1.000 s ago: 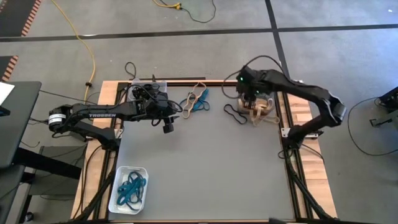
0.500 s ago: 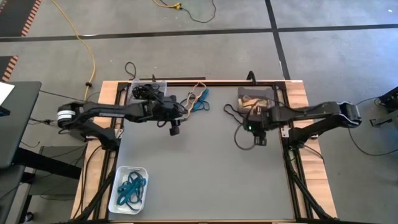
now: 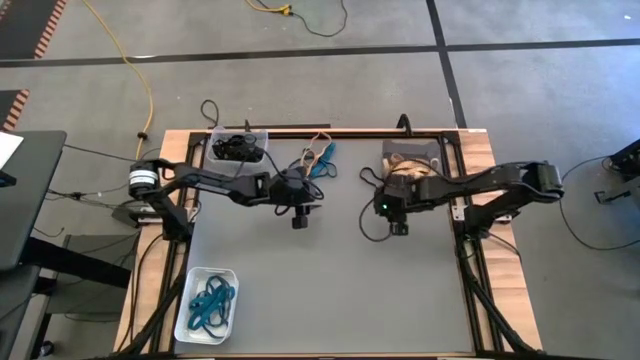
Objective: Sort rubber bands into baskets
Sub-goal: Put the black rubber band into the transparent bin
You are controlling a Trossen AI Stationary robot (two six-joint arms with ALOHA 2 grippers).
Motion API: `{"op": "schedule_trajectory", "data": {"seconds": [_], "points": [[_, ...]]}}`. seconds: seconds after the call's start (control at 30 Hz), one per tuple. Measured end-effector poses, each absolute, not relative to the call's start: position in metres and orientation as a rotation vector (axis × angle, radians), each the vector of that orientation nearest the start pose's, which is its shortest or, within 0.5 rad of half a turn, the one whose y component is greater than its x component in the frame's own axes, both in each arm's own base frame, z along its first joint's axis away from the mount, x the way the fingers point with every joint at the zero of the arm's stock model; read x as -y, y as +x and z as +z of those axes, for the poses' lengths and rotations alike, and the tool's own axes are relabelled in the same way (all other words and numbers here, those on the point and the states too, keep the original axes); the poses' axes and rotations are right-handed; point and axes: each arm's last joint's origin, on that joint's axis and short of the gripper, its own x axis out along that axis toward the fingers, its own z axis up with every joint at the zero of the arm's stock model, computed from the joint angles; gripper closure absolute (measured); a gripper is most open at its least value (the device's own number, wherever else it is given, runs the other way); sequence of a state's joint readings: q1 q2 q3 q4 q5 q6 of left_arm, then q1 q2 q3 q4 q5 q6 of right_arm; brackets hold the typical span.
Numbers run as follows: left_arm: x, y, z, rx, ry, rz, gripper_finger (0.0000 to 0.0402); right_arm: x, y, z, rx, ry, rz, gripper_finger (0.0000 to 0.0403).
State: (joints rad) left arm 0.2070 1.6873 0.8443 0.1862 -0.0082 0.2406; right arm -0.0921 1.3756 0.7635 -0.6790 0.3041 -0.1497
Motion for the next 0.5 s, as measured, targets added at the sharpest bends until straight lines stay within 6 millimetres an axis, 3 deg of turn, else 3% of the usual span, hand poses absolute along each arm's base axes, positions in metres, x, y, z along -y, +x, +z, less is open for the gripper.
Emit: {"op": "schedule_trajectory", "data": {"seconds": [0.2, 0.5], "points": [[-0.063, 0.331, 0.161, -0.680, 0.164, 0.110, 0.0249, 0.055, 0.232, 0.154, -1.463, -0.286, -0.259, 0.0209], [-0.063, 0.332, 0.162, -0.666, 0.177, 0.112, 0.0249, 0.060, 0.236, 0.135, -1.569, -0.394, -0.202, 0.0217]]}}
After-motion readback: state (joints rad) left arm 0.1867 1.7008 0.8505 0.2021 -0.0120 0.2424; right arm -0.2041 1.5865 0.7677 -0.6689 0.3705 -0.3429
